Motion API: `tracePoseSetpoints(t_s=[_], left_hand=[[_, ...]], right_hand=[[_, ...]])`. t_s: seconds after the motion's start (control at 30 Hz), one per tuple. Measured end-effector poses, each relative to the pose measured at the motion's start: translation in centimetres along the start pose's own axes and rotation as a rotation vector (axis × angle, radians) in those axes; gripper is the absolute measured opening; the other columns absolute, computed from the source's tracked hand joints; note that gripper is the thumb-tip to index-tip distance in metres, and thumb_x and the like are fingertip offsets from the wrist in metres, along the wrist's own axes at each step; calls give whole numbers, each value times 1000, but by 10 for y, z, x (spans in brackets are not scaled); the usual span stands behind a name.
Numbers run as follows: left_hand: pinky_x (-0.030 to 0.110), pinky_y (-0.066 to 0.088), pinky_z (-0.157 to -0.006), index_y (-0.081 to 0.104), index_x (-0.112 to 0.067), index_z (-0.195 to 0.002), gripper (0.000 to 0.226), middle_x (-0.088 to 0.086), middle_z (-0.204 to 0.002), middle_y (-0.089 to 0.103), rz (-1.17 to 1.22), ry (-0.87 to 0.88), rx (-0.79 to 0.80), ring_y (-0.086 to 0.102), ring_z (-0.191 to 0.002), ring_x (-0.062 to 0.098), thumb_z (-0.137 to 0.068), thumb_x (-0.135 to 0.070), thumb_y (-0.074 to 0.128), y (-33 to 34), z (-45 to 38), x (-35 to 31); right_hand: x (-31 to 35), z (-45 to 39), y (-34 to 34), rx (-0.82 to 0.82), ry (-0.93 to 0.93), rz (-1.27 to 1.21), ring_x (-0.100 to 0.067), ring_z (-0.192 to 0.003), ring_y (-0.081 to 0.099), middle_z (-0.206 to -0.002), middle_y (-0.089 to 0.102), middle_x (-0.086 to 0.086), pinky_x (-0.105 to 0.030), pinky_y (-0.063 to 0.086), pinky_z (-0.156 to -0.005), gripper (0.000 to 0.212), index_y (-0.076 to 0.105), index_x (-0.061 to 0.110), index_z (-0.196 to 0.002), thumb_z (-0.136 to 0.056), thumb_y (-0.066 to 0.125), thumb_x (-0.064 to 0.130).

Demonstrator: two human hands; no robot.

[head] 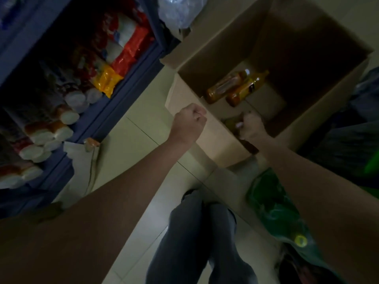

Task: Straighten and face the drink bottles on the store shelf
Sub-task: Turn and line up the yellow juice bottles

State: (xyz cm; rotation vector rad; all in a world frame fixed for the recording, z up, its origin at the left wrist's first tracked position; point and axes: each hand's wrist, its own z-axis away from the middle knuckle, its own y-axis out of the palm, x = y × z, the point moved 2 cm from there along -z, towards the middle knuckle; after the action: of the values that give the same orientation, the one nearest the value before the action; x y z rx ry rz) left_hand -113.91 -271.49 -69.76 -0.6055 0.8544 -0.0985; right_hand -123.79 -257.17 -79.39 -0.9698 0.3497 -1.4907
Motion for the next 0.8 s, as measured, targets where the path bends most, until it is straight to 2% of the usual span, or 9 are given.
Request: tracePoseSetpoints(t_s=[0.1,0.23,0.33,0.47,0.5,0.57,0.63,0.73,0.8], left_hand=[[21,42,-79,60,-6,-109,20,10,-108,63,-18,6,15,60,-102,20,-91,-8,51,11,-3,11],[20,42,-80,60,-7,-109,20,10,-111,63,1,-41,3,59,-103,20,-91,-7,51,3,22,8],[20,42,-77,59,-6,-108,20,13,-111,62,22,-76,7,60,-103,23,-90,-5,51,-17,64,-18],[27,47,-87,56,-11,-105,17,15,-108,63,13,-14,36,60,-101,26,-90,-5,51,-60,137,-94],[24,46,-85,55,-11,-107,18,13,-107,63,-7,10,38,60,-100,25,-90,-5,51,-70,154,-114],[18,40,-70,55,-8,-110,20,10,-101,62,-60,65,57,56,-94,21,-91,-6,51,-86,191,-152],[20,39,-68,55,-6,-110,20,11,-96,62,-90,125,87,57,-95,25,-90,-6,53,-96,229,-181],[33,45,-81,57,-5,-104,17,19,-103,65,-192,225,172,60,-102,33,-87,-7,56,-94,292,-211],[32,46,-83,60,-9,-99,14,19,-105,66,-300,294,269,61,-99,31,-86,-7,58,-84,343,-227]], right_hand=[[2,-5,20,55,-22,-30,-19,-92,48,-122,53,-18,-28,38,-80,27,54,0,-120,-97,46,11],[5,26,-17,-11,47,-99,-32,-114,54,-122,58,-19,-34,43,-93,25,61,-3,-113,-91,51,-2],[8,79,-69,-3,33,-105,-27,-120,52,-128,56,-16,-28,42,-94,35,56,2,-124,-90,50,-5],[23,181,-164,-2,-16,-67,-28,-116,53,-123,57,-16,-30,39,-88,28,55,2,-122,-95,47,6],[27,206,-185,-26,-26,-98,-31,-116,52,-123,57,-17,-31,39,-90,29,55,1,-122,-95,47,6],[30,257,-222,-72,-42,-186,-35,-115,53,-121,58,-20,-37,41,-96,29,54,0,-121,-94,48,7],[31,311,-250,-122,-58,-251,-34,-109,57,-117,60,-18,-43,46,-95,25,55,3,-117,-93,52,11],[19,406,-278,-220,-85,-285,-30,-111,58,-118,62,-13,-36,46,-94,25,57,8,-116,-91,55,13],[8,483,-287,-244,-111,-267,-27,-110,58,-117,62,-12,-30,43,-89,29,56,8,-120,-91,57,14]])
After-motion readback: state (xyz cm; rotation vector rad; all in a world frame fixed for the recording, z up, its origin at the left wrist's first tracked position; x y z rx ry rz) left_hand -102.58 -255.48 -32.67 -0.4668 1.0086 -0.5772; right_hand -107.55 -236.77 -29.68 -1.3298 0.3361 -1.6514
